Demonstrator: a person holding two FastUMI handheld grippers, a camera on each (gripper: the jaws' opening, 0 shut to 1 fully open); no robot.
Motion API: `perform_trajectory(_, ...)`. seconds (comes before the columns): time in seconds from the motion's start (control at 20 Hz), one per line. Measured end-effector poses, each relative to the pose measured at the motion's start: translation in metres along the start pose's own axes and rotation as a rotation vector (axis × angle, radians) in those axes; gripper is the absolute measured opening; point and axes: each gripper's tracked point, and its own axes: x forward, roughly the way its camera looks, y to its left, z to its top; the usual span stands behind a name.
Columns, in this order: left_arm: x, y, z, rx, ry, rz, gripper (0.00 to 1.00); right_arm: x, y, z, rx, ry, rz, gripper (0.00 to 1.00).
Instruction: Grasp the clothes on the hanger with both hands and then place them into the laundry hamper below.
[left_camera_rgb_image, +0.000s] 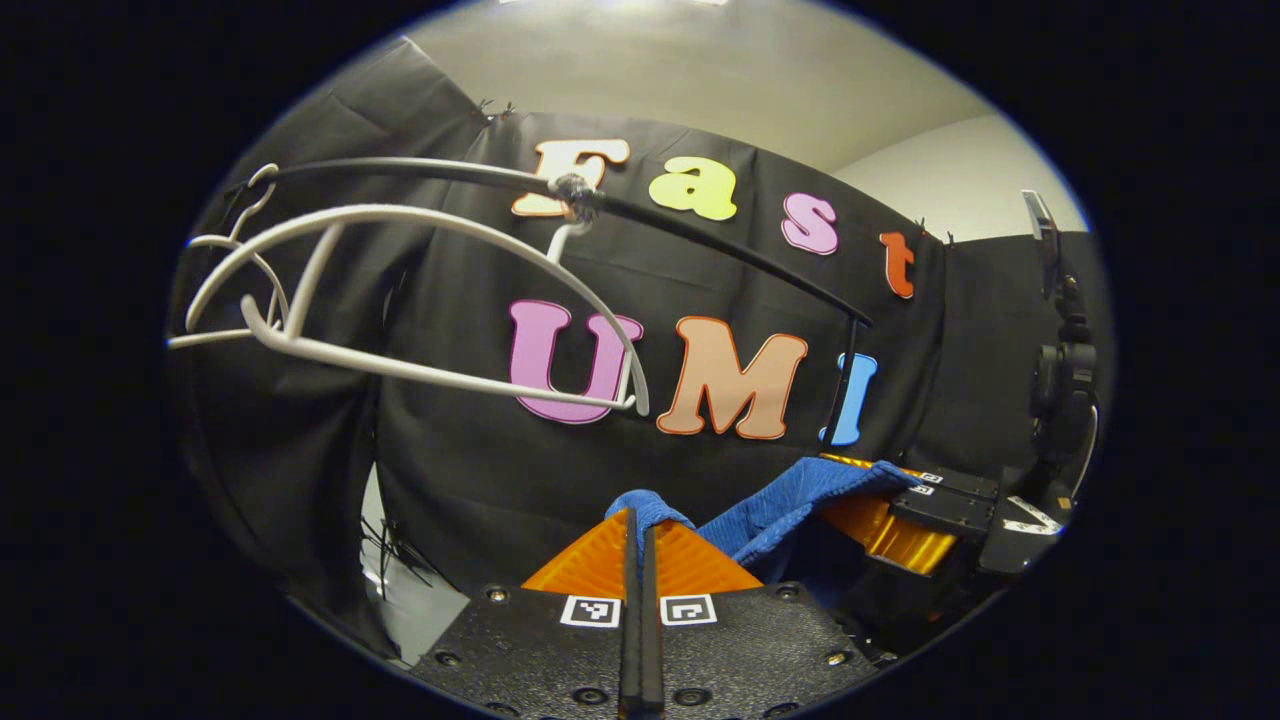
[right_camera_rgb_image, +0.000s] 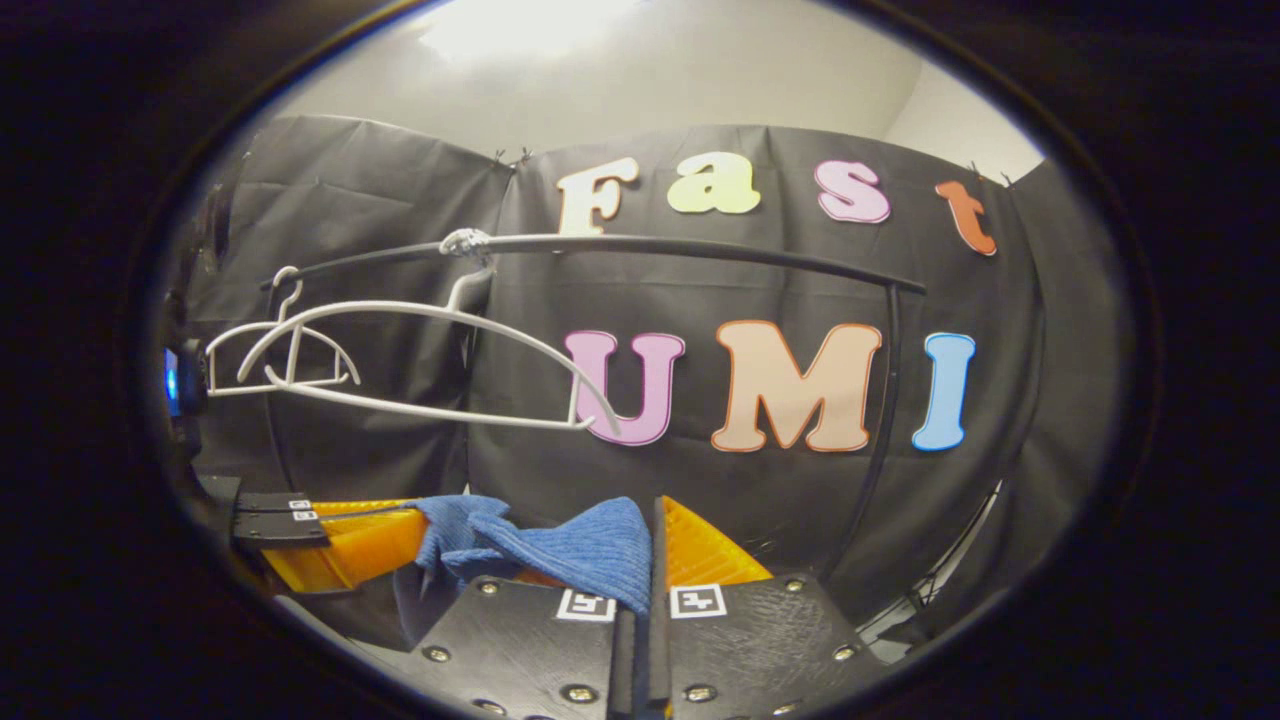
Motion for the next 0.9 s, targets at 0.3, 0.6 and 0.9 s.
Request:
perform_trajectory(0.3,0.033,0.029,-0.076,-0.042,0.156,0.065,0.01,0.02,-0.008,-0.082,0.023,0.156,-0.014,0.07)
perform_trajectory(0.6,0.031,0.047,-0.176,-0.005,0.395,0.069,0.01,0.027,-0.001,-0.19,0.039,0.372,-0.01,0.06)
perform_trajectory(0.9,0.001,0.072,-0.279,-0.04,0.75,0.099,0.01,0.011,0.011,-0.295,0.094,0.644,-0.011,0.06)
